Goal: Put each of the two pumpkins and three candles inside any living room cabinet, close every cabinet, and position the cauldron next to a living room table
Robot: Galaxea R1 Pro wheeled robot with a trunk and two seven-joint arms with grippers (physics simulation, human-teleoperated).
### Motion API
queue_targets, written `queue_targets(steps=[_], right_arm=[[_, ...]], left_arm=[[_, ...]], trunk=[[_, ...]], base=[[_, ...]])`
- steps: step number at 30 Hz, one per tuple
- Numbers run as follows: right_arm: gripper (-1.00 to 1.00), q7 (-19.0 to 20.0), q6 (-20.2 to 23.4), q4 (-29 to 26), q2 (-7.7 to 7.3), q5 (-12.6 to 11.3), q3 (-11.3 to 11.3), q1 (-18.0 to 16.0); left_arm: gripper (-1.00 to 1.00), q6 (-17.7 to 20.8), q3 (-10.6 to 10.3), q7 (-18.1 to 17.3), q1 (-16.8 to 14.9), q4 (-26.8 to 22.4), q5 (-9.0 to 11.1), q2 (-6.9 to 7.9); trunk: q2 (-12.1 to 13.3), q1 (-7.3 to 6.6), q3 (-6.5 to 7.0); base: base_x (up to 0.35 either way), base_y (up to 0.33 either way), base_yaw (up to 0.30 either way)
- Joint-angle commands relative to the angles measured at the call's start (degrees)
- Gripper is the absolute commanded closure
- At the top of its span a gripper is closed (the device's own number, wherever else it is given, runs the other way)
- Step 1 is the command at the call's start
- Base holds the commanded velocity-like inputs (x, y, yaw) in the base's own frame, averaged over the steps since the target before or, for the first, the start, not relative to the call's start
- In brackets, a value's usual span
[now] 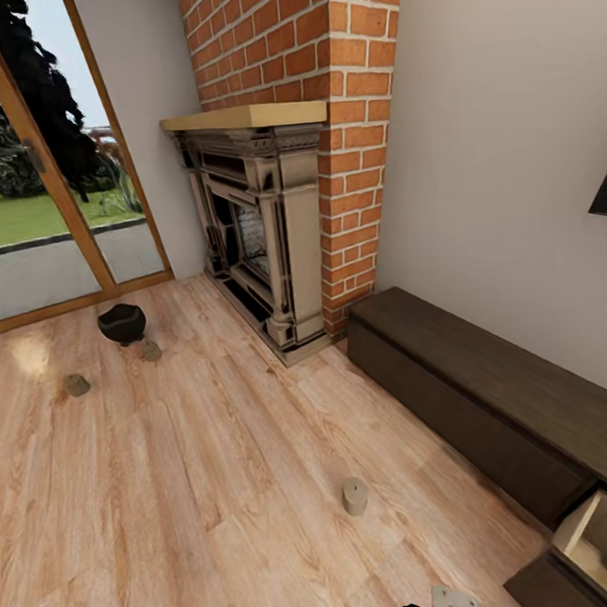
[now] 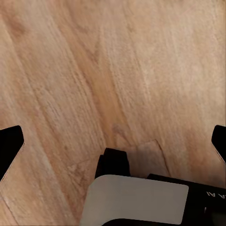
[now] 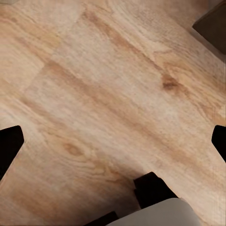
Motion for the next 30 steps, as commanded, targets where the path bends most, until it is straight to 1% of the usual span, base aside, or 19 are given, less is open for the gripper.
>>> queue_targets(steps=[1, 23, 30], right_arm=[[-1.0, 0.0, -0.02, 0.0, -0.01, 0.0, 0.0, 0.0], [-1.0, -0.07, -0.16, -0.08, -0.03, 0.0, -0.08, 0.0], [-1.0, -0.04, -0.16, -0.09, -0.04, 0.0, -0.08, 0.0]], left_arm=[[-1.0, 0.0, 0.0, 0.0, 0.0, 0.0, 0.0, 0.0], [-1.0, -0.05, -0.08, 0.0, 0.0, 0.0, 0.0, 0.0], [-1.0, -0.26, -0.03, -0.14, 0.0, 0.0, -0.15, 0.0]], trunk=[[0.0, 0.0, 0.0], [0.0, 0.0, 0.0], [0.0, 0.0, 0.0]], base=[[0.319, 0.102, 0.0], [0.316, 0.11, 0.0], [0.092, 0.025, 0.0]])
